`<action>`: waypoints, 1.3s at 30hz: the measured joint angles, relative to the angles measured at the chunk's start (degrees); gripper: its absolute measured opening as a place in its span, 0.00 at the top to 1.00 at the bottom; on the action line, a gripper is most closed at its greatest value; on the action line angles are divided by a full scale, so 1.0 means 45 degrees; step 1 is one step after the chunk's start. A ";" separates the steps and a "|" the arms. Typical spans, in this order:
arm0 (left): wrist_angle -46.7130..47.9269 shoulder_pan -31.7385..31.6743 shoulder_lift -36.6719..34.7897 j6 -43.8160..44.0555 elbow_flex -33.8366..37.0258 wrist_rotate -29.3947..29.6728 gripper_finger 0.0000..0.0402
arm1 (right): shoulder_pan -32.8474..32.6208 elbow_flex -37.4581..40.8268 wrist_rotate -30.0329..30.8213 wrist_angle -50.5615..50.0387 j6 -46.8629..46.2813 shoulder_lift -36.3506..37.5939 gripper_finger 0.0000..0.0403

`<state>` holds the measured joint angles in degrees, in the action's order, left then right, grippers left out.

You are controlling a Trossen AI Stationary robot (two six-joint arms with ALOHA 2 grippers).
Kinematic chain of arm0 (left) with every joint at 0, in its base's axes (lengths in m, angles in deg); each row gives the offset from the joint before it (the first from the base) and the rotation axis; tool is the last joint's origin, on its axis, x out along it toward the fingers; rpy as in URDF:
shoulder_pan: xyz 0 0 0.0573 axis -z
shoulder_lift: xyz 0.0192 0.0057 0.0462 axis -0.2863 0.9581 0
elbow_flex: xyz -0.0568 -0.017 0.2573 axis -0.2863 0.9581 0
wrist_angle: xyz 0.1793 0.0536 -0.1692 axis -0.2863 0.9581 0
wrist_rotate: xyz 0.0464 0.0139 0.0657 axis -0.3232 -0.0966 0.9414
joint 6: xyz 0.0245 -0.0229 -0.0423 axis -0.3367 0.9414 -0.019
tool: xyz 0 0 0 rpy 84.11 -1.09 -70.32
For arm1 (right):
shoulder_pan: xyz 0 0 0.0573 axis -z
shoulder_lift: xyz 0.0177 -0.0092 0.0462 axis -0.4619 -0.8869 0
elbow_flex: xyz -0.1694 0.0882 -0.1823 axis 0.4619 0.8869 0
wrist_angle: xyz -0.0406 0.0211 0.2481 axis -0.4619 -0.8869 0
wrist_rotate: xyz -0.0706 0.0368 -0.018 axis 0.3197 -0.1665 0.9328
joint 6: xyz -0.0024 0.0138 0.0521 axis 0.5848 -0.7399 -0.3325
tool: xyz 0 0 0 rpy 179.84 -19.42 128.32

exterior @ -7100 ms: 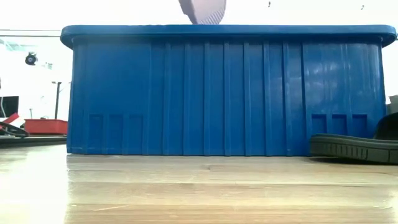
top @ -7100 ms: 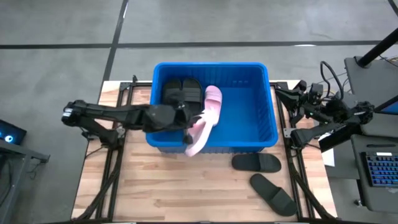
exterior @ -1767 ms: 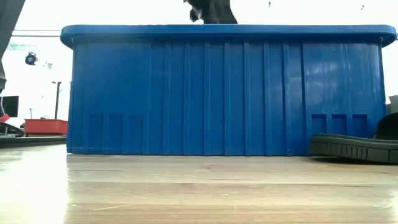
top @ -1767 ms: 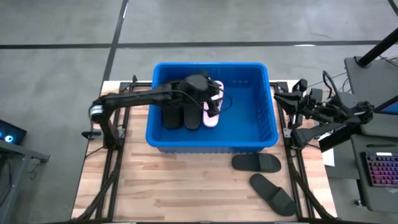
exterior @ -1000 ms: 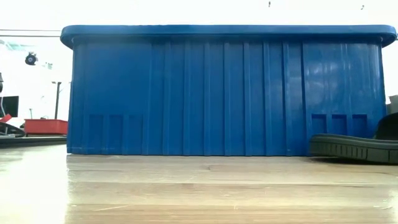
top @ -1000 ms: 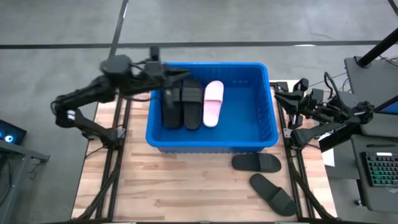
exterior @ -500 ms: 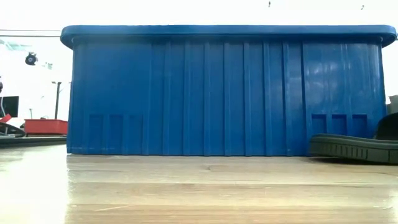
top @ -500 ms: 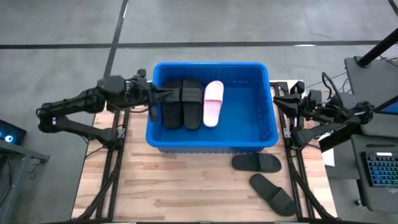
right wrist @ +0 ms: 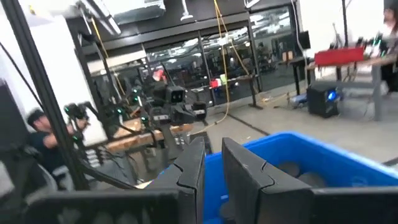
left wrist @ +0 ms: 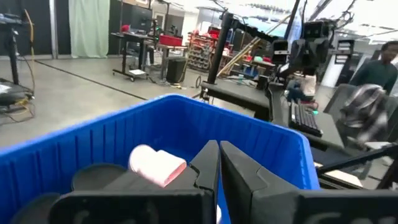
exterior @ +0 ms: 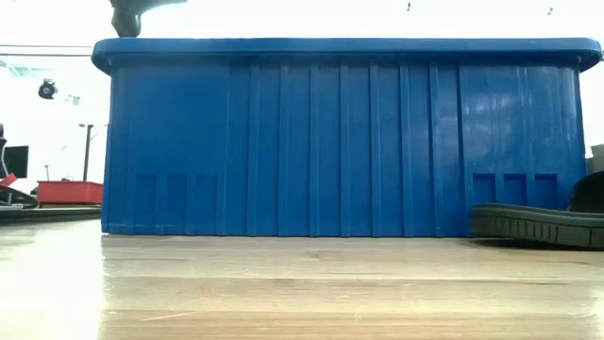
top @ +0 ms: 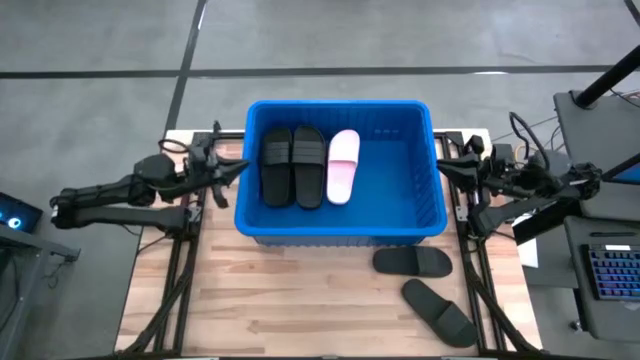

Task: Pick and place slides into bin
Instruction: Put the black slide into the blue bin

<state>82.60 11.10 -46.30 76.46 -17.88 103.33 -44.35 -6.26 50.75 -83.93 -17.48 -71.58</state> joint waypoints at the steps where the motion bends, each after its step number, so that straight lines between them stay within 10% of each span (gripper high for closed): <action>1: -0.0021 0.0000 -0.0174 0.0050 0.0270 -0.0033 1.00 | -0.0004 0.0000 -0.0004 0.0013 -0.0358 -0.0070 0.88; 10: -0.0240 0.0000 -0.1715 0.0245 0.1290 -0.0040 1.00 | -0.0005 -0.0005 -0.1642 0.3945 -0.2282 -0.2183 0.83; 21: -0.0529 0.0000 -0.3951 -0.0865 0.1197 -0.0283 1.00 | -0.0005 -0.1174 -0.2181 0.8231 -0.2483 -0.7036 0.50; 29: -0.0366 0.0000 -0.4796 -0.0889 0.1236 -0.1451 1.00 | -0.0528 -0.5226 -0.0489 0.4922 -0.4170 -0.9893 0.47; 39: -0.0312 0.0000 -0.4793 -0.0937 0.1242 -0.1782 1.00 | -0.1099 -1.2361 0.0766 -0.8203 -1.0783 -1.2929 0.50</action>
<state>81.19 11.10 -67.87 72.24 -12.29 95.31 -49.30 -61.88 54.19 -120.85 -66.00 -129.76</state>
